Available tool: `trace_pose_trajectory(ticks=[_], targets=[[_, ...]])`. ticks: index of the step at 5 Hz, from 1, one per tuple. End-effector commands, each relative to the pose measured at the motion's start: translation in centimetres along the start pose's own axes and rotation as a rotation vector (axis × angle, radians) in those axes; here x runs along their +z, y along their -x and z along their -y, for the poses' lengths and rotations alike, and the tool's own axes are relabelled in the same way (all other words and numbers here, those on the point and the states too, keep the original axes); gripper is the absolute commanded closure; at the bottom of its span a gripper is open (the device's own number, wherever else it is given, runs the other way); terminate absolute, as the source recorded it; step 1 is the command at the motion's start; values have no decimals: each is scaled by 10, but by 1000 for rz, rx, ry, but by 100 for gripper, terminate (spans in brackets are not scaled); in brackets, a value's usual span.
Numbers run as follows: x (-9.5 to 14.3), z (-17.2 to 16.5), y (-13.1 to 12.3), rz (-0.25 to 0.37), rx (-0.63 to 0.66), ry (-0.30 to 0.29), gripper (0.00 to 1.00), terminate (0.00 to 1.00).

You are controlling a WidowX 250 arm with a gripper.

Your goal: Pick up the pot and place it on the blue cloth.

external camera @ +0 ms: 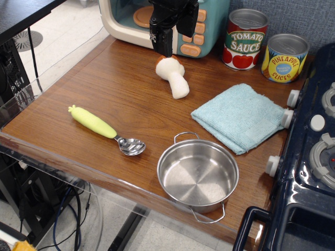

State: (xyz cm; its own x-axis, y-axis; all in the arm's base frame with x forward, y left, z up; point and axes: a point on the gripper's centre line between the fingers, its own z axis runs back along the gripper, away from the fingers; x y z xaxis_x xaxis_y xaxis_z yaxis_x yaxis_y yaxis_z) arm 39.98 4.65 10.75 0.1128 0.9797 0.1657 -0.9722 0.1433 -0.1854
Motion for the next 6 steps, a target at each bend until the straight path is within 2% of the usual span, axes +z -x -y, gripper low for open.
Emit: trace_pose_trajectory(ticks=[1, 3, 4, 5, 6], targets=[[0, 0, 0, 0, 0, 0, 0, 0], [4, -17, 15, -8, -60, 6, 0, 0], [11, -35, 24, -26, -141, 27, 0, 0], [12, -60, 32, -51, -267, 45, 0, 0], [9, -90, 44, -32, -412, 45, 0, 0]])
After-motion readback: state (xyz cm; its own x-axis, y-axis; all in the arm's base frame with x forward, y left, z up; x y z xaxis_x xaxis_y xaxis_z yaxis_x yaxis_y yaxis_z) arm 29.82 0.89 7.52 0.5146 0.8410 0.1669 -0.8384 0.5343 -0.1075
